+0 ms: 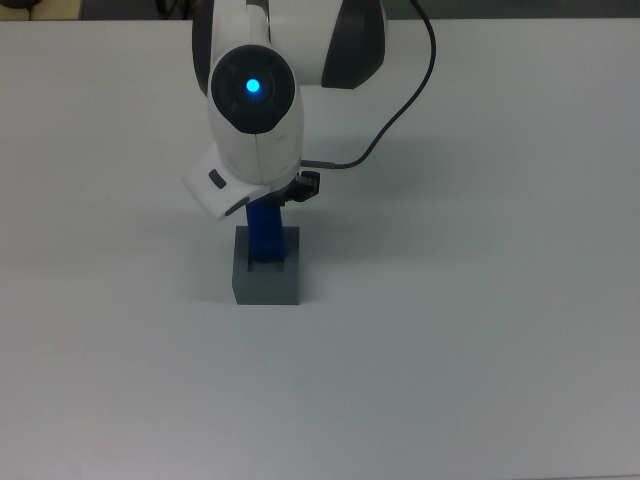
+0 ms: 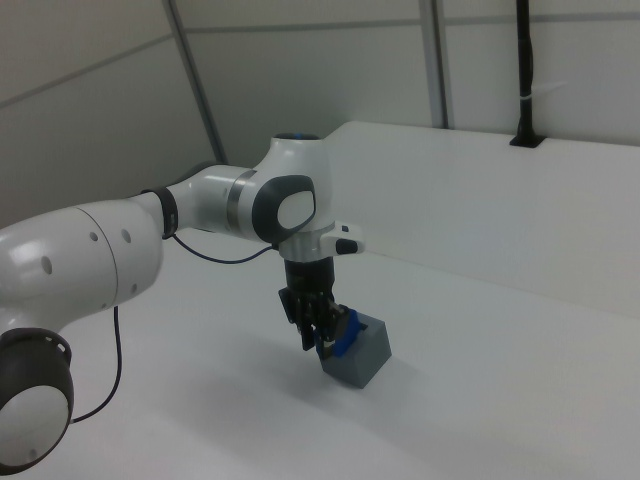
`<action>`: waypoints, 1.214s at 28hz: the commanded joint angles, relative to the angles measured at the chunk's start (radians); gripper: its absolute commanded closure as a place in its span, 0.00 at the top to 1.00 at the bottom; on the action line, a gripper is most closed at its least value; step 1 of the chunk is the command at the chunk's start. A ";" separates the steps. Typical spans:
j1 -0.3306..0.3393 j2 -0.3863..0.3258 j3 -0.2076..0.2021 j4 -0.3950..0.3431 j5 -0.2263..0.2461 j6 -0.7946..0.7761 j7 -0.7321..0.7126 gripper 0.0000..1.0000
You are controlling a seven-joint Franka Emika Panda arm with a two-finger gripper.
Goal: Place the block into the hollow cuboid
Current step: 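Raise the open gripper up away from the grey cube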
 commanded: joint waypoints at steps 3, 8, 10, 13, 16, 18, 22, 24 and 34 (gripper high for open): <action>0.006 -0.045 -0.006 -0.038 0.014 0.023 -0.005 0.40; 0.008 -0.073 -0.006 -0.033 0.014 -0.014 -0.009 0.35; 0.006 -0.077 -0.006 -0.031 0.014 -0.020 -0.017 0.27; 0.006 -0.077 -0.006 -0.031 0.014 -0.020 -0.025 0.17; 0.006 -0.074 -0.006 -0.033 0.013 -0.017 -0.028 0.16; 0.006 -0.074 -0.006 -0.033 0.013 -0.017 -0.034 0.15; 0.006 -0.074 -0.006 -0.033 0.013 -0.017 -0.037 0.42; 0.005 -0.077 -0.008 -0.033 0.011 -0.020 -0.037 0.47; -0.003 -0.226 -0.025 -0.033 0.003 -0.071 -0.022 1.00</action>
